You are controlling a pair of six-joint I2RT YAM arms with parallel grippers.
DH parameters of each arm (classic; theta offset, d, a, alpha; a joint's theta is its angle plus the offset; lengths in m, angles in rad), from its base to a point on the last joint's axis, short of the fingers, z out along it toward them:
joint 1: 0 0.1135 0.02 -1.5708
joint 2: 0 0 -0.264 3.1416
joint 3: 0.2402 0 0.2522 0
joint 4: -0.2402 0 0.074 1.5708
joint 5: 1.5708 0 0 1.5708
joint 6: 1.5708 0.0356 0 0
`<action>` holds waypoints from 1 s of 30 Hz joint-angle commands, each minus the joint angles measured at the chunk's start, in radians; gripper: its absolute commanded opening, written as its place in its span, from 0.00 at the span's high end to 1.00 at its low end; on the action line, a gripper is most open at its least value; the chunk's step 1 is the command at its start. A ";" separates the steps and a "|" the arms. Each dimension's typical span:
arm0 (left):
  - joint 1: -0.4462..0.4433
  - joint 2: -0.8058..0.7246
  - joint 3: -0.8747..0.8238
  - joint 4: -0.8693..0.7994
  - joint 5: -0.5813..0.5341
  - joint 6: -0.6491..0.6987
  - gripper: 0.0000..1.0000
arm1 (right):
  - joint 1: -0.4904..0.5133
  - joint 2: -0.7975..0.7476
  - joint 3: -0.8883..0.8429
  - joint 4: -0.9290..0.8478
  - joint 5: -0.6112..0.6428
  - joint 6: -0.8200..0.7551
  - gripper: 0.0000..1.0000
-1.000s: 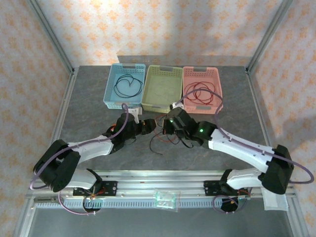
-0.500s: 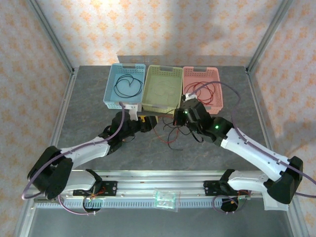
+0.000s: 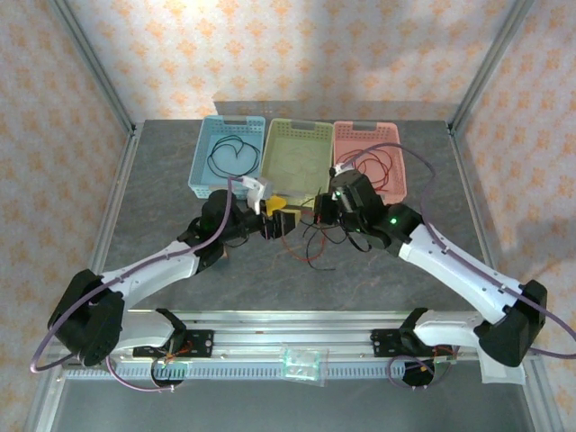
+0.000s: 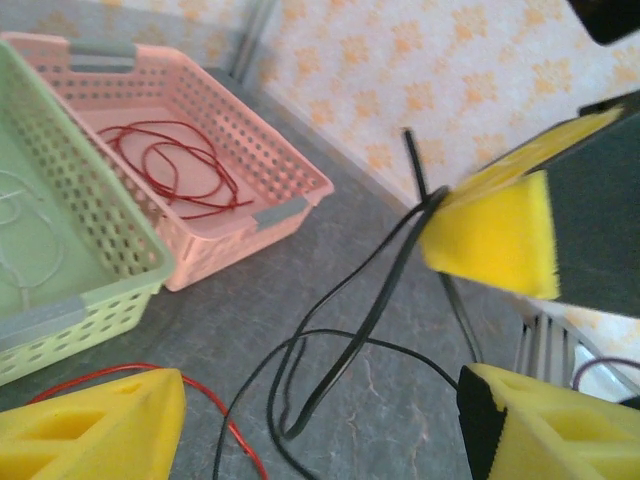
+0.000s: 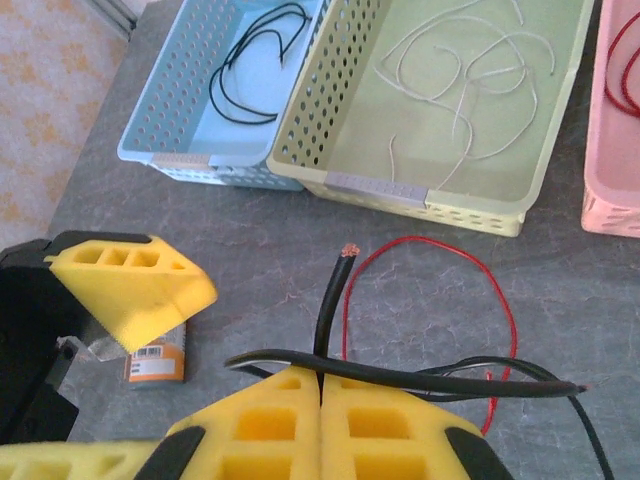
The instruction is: Untangle the cables
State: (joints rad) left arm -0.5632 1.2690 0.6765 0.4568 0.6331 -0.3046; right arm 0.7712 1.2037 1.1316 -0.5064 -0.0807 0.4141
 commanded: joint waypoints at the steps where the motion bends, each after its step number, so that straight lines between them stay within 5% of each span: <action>1: -0.009 0.040 0.060 -0.046 0.107 0.083 0.28 | -0.006 -0.002 0.025 -0.001 -0.041 -0.024 1.00; 7: -0.020 0.106 0.110 -0.070 0.163 0.102 0.39 | -0.006 0.002 0.025 -0.004 -0.053 -0.031 1.00; 22: -0.020 0.104 0.115 -0.062 0.154 0.084 0.99 | -0.007 0.013 0.029 -0.027 -0.013 -0.040 1.00; 30: -0.020 0.019 0.135 -0.154 0.050 0.085 1.00 | -0.006 0.029 0.004 -0.041 0.066 -0.033 1.00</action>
State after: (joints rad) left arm -0.5812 1.3441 0.7673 0.3355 0.7349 -0.2333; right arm 0.7712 1.2251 1.1316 -0.5201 -0.0818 0.3878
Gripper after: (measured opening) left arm 0.051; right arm 0.044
